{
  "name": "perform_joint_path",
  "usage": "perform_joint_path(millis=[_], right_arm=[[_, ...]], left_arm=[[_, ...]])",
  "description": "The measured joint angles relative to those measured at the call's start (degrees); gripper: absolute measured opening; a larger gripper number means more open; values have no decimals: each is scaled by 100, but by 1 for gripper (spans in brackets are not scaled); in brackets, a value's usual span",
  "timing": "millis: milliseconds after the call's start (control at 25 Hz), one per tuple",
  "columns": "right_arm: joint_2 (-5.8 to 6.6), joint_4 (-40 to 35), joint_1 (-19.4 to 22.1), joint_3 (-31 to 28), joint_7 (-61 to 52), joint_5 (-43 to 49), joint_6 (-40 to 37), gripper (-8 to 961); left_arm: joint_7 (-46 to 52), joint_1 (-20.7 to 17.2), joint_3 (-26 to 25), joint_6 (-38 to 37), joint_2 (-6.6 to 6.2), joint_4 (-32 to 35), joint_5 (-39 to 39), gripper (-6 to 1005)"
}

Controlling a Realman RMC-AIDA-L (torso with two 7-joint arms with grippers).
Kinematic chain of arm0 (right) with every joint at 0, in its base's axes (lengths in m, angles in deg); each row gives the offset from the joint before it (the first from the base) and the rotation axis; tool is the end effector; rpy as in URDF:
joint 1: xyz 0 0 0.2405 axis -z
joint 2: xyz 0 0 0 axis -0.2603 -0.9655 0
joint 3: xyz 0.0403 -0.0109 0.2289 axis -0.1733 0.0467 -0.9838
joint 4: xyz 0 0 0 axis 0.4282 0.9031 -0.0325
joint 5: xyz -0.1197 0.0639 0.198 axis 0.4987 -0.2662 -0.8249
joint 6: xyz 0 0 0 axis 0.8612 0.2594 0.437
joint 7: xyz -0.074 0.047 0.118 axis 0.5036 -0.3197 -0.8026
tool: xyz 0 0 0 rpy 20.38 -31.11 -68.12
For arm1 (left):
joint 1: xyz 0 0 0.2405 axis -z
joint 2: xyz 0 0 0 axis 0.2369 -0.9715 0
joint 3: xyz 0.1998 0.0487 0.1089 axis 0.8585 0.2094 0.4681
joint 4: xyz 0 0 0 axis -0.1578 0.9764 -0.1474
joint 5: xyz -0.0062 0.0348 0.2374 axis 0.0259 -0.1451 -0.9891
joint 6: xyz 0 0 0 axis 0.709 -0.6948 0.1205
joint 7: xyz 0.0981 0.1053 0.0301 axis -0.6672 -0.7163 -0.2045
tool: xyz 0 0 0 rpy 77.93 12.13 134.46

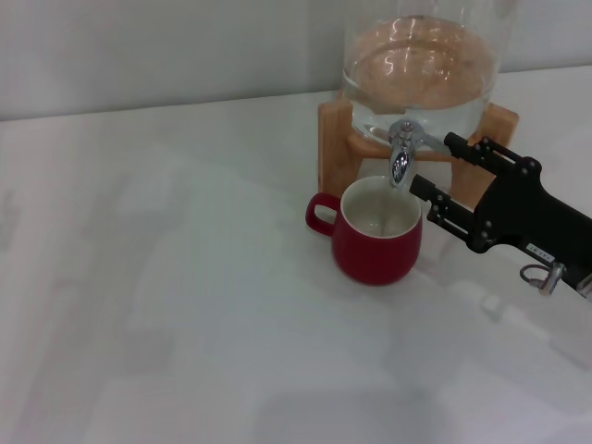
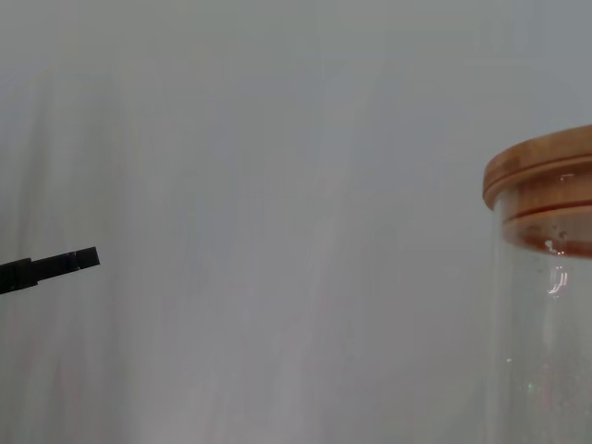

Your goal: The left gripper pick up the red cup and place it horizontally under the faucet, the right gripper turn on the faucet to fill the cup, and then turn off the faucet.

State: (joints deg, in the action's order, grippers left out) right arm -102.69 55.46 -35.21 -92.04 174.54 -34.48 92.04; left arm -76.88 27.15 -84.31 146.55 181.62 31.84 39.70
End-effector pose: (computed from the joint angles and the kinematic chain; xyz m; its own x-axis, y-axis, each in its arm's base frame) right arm 0.2978 0.2934 -0.0027 0.6843 0.2269 -0.6930 -0.4060 -0.6708 -0.6206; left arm -0.2960 0.3399 0.0634 0.5604 -0.4010 0.7247 0.7464 -0.1348 -0.6518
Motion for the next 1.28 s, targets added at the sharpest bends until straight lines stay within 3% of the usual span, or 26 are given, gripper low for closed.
perform_joint_path(millis=[1280], right_arm=[[-78, -1, -54, -313, 60, -64, -106, 617]], left_arm=[[10, -61, 76, 181, 9, 11, -5, 753]])
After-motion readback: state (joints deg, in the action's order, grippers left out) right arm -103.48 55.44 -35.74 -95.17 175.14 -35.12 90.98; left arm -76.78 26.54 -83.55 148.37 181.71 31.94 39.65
